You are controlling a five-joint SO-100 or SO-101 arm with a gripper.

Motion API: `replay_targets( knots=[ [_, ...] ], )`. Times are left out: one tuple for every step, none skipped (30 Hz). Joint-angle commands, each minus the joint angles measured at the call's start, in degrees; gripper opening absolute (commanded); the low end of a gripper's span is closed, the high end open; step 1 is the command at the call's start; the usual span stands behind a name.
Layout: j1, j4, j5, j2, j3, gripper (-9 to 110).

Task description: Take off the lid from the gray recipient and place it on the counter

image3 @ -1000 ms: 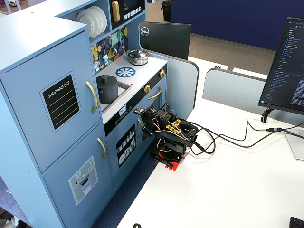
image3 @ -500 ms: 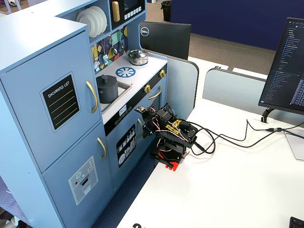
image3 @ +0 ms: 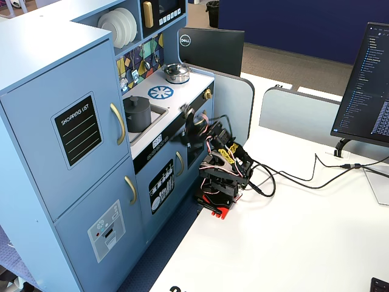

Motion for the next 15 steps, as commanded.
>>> replay_targets(
  knots=[
    [1.0, -13.8, -1.4, -7.0, -10.9, 0],
    [1.4, -17.6, -1.2, -8.6, -11.9, 0],
    [1.7, -21.6, -1.1, -10.1, -12.3, 0],
    [1.8, -25.6, -0.8, -11.6, -12.3, 0],
    [2.0, -29.0, -0.4, -13.0, -12.3, 0],
    [2.1, -32.0, 0.0, -14.3, -12.3, 1],
    [2.1, -34.5, 0.4, -15.7, -12.4, 2],
    [1.9, -36.0, 0.7, -17.1, -12.7, 3],
    [1.8, -37.1, 0.4, -18.4, -13.2, 5],
    [1.8, -38.4, 0.3, -19.8, -13.5, 6],
    [1.8, -39.9, 0.1, -21.3, -13.8, 8],
    [2.1, -41.1, -0.4, -22.7, -14.1, 9],
    [2.5, -42.7, -0.6, -24.2, -14.2, 10],
    [3.0, -44.3, -0.4, -25.7, -14.6, 11],
    [3.6, -45.3, -0.1, -27.1, -15.0, 12]
  ],
)
